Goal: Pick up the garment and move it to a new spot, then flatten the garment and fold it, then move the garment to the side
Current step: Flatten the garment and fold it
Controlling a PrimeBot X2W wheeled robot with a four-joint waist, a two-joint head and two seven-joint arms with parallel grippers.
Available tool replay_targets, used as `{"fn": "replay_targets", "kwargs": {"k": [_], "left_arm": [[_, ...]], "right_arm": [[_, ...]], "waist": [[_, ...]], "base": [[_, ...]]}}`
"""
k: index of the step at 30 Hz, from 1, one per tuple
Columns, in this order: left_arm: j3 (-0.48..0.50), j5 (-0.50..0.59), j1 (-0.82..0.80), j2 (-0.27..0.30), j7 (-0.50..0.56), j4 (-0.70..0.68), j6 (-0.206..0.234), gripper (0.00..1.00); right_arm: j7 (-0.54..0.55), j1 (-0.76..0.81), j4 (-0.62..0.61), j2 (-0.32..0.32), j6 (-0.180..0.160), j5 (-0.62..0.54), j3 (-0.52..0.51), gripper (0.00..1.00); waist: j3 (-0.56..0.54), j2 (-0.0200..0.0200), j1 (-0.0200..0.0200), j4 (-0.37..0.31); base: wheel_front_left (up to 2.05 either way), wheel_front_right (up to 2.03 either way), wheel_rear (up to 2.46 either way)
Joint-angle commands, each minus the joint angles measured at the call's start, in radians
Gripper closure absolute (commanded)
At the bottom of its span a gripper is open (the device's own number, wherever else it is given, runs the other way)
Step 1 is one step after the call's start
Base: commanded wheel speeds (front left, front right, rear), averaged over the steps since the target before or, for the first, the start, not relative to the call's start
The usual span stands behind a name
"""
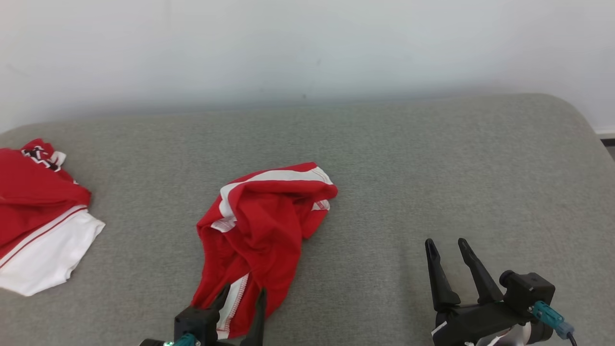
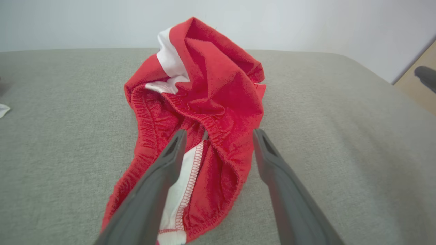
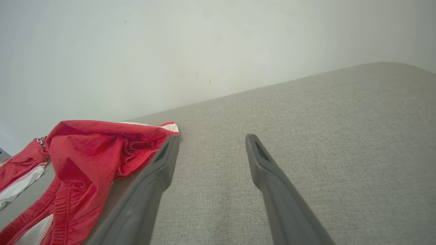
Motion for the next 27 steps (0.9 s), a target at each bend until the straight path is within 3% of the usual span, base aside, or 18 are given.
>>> {"fn": "replay_targets", "kwargs": {"k": [1,10,11,12,13,20,24,27], "left_arm": [[-0.008,0.005,-0.014,-0.006,0.001,0.028,-0.007,0.00],[-0.052,-0.006,-0.054,-0.056,-0.023,0.270,-0.065,0.00],[-0.054,-0.005,-0.061,-0.059,-0.025,0.299,-0.067,0.23],[-0.064,0.007,-0.072,-0.055,-0.025,0.330,-0.077,0.78],[-0.058,-0.001,-0.081,-0.064,-0.040,0.352,-0.082,1.00],[-0.029,-0.044,-0.124,-0.097,-0.119,0.343,-0.133,1.00],[-0.004,-0.097,-0.127,-0.115,-0.121,0.168,-0.161,1.00],[0.017,-0.139,-0.113,-0.115,-0.094,-0.018,-0.155,1.00]], "right_arm": [[0.000,-0.014,0.001,-0.002,0.003,0.005,0.000,0.00],[-0.004,-0.019,0.007,-0.002,0.003,-0.001,0.000,0.00],[-0.004,-0.019,0.007,-0.002,0.003,-0.002,-0.001,0.00],[-0.004,-0.020,0.008,-0.002,0.003,-0.002,-0.001,0.00],[-0.005,-0.020,0.010,-0.001,0.003,-0.004,-0.001,0.00],[-0.006,0.004,0.013,-0.001,0.003,-0.007,-0.006,0.00],[-0.005,0.021,0.011,-0.002,0.003,-0.003,-0.014,0.00],[-0.006,0.029,0.011,-0.001,0.003,0.001,-0.018,0.00]], "waist": [[0.011,0.0000,0.0001,-0.030],[0.026,0.0000,0.0001,-0.096],[0.025,0.0000,0.0001,-0.096],[0.023,0.0000,0.0001,-0.096],[0.020,0.0000,0.0001,-0.094],[-0.009,0.0000,0.0001,-0.059],[-0.030,0.0000,0.0001,-0.010],[-0.040,0.0000,0.0001,0.028]], "base": [[0.00,0.00,0.00],[0.00,0.00,0.00],[0.00,0.00,0.00],[0.00,0.00,0.00],[0.00,0.00,0.00],[0.00,0.00,0.00],[0.00,0.00,0.00],[0.00,0.00,0.00]]}}
